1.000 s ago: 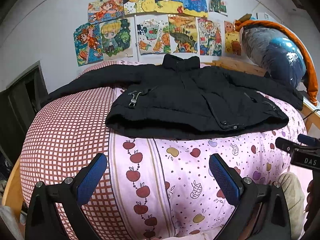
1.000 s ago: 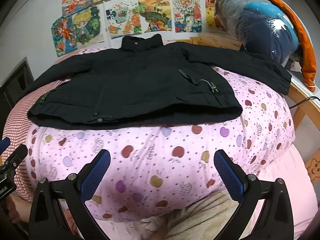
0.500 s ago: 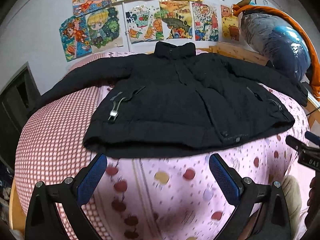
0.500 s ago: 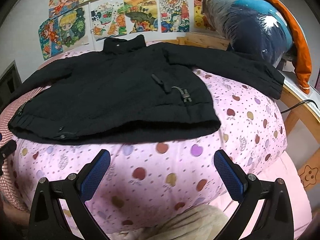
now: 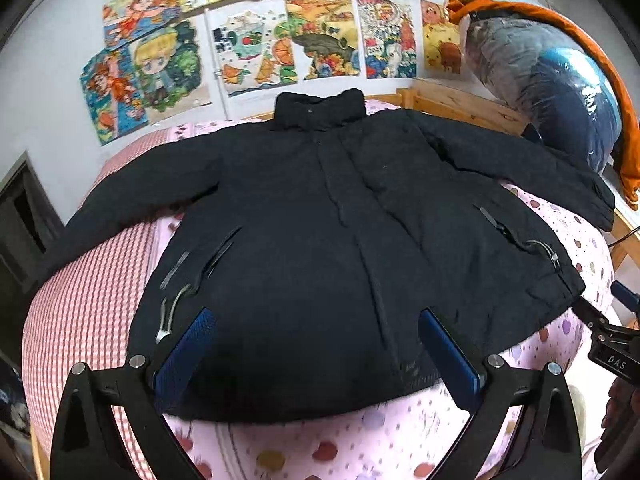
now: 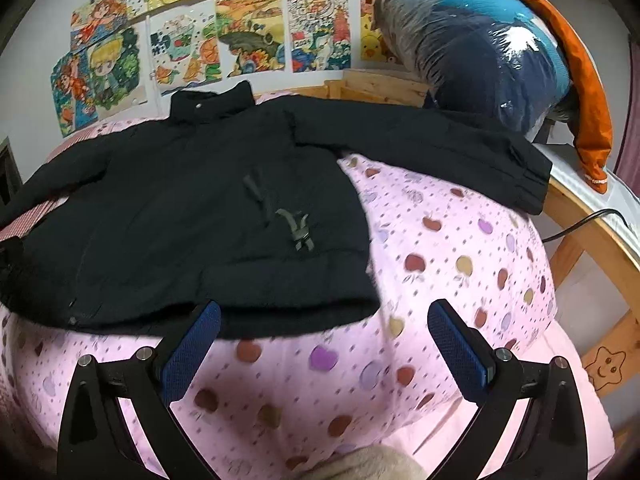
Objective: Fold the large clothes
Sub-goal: 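Move both tools toward the black jacket's sleeve and body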
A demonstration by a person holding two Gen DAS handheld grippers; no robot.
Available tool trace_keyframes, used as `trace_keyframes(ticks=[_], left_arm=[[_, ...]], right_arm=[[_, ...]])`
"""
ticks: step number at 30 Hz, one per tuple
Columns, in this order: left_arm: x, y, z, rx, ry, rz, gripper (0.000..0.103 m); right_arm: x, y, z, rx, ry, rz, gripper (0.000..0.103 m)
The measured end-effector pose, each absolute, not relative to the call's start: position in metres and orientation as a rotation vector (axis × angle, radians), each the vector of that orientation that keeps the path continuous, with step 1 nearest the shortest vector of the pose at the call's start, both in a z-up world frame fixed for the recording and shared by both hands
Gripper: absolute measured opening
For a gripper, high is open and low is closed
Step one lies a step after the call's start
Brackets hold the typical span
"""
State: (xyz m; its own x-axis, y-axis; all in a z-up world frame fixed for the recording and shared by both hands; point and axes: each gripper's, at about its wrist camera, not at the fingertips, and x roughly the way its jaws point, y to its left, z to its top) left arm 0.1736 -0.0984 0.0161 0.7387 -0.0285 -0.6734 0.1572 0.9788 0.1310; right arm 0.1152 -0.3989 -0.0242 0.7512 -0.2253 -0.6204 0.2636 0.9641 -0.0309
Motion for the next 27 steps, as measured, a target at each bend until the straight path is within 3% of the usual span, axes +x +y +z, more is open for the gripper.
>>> trace_keyframes(ticks=[11, 27], left_arm=[[0.245, -0.136, 0.022, 0.263, 0.738, -0.147, 0.103], [0.348, -0.206, -0.015, 0.369, 0.761, -0.236, 0.103]], right_arm=[[0.137, -0.462, -0.017, 0.229, 0.576, -0.401, 0.102], [0.184, -0.535, -0.029, 0.433, 0.519, -0.484, 0.102]])
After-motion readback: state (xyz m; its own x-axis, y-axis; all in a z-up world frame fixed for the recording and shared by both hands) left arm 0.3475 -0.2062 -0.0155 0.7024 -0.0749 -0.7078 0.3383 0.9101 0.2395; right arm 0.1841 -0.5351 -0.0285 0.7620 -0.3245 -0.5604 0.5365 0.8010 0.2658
